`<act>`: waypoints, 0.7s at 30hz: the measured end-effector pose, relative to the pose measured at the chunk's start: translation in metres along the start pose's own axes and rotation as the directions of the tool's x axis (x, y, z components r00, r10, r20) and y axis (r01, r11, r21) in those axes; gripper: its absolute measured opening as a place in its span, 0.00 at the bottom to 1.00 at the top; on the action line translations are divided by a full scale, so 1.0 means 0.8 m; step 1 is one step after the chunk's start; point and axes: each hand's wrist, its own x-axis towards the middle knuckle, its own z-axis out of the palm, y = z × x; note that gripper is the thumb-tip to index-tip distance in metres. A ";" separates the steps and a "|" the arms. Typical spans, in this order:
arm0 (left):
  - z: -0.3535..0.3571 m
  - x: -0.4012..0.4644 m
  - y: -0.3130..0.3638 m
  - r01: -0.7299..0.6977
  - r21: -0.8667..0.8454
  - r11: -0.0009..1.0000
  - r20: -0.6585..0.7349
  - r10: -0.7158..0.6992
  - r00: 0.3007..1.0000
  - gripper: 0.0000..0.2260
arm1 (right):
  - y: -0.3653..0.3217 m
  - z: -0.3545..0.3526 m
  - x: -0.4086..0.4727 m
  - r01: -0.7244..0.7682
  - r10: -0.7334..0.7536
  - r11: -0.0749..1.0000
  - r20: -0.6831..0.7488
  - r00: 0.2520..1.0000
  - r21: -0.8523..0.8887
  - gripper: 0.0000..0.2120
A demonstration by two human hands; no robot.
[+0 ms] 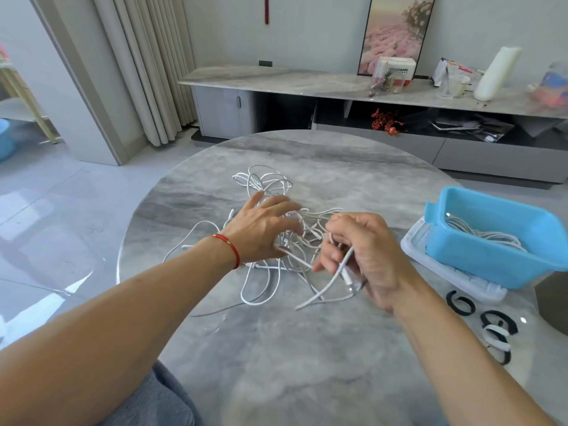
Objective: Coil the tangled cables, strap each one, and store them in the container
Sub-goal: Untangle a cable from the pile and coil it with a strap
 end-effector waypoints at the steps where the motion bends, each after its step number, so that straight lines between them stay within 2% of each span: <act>1: -0.002 0.000 0.001 0.007 0.021 1.000 -0.005 -0.007 1.000 0.22 | 0.004 0.000 0.002 -0.030 0.024 0.996 -0.071 0.997 -0.084 0.15; 2: -0.004 -0.001 0.001 0.019 0.043 0.999 -0.009 -0.018 1.000 0.22 | 0.010 0.002 0.005 -0.067 0.037 0.974 -0.139 0.990 -0.216 0.14; 4: -0.006 0.000 0.003 0.029 0.059 0.998 -0.028 -0.028 0.999 0.21 | 0.021 0.006 0.011 -0.171 0.076 0.844 -0.203 0.976 -0.509 0.13; 6: -0.007 0.001 0.006 0.029 0.058 0.998 -0.036 -0.027 0.999 0.20 | 0.033 0.015 0.013 -0.229 0.131 0.663 -0.191 0.973 -0.713 0.13; 8: -0.006 0.001 0.007 0.033 0.056 0.998 -0.040 -0.030 0.999 0.21 | 0.044 0.022 0.014 -0.180 0.100 0.434 -0.151 0.983 -0.883 0.16; 9: -0.006 0.000 0.006 0.034 0.056 0.998 -0.043 -0.032 0.999 0.22 | 0.048 0.024 0.014 -0.145 0.076 0.350 -0.126 0.989 -0.925 0.18; 10: -0.005 -0.001 0.004 0.036 0.057 0.998 -0.044 -0.033 0.998 0.22 | 0.050 0.026 0.015 -0.111 0.059 0.324 -0.097 0.994 -0.940 0.19; 12: -0.005 -0.003 0.001 0.040 0.054 0.998 -0.043 -0.037 0.998 0.24 | 0.048 0.023 0.016 -0.061 0.032 0.413 -0.053 0.998 -0.909 0.18; 14: -0.006 -0.004 -0.002 0.056 0.033 0.998 -0.031 -0.055 0.998 0.25 | 0.042 0.013 0.017 -0.068 0.003 0.563 -0.080 0.997 -0.824 0.17; 15: -0.006 -0.004 -0.003 0.063 0.028 0.998 -0.022 -0.063 0.998 0.26 | 0.039 0.008 0.016 -0.086 0.001 0.586 -0.105 0.994 -0.806 0.16; 16: -0.006 -0.003 -0.003 0.063 0.028 0.998 -0.012 -0.063 0.998 0.26 | 0.038 0.004 0.014 -0.107 0.011 0.557 -0.121 0.993 -0.824 0.15; 17: -0.006 -0.002 -0.003 0.058 0.032 0.998 -0.002 -0.058 0.998 0.26 | 0.039 0.000 0.012 -0.124 0.025 0.469 -0.127 0.992 -0.874 0.13; 19: -0.004 -0.002 -0.002 0.049 0.034 0.998 0.013 -0.050 0.999 0.26 | 0.045 -0.002 0.008 -0.135 0.048 0.220 -0.128 0.991 -0.966 0.08; 21: -0.003 -0.002 0.000 0.056 0.033 0.998 0.018 -0.056 0.998 0.25 | 0.050 -0.001 0.004 -0.118 0.025 0.074 -0.117 0.993 -0.990 0.09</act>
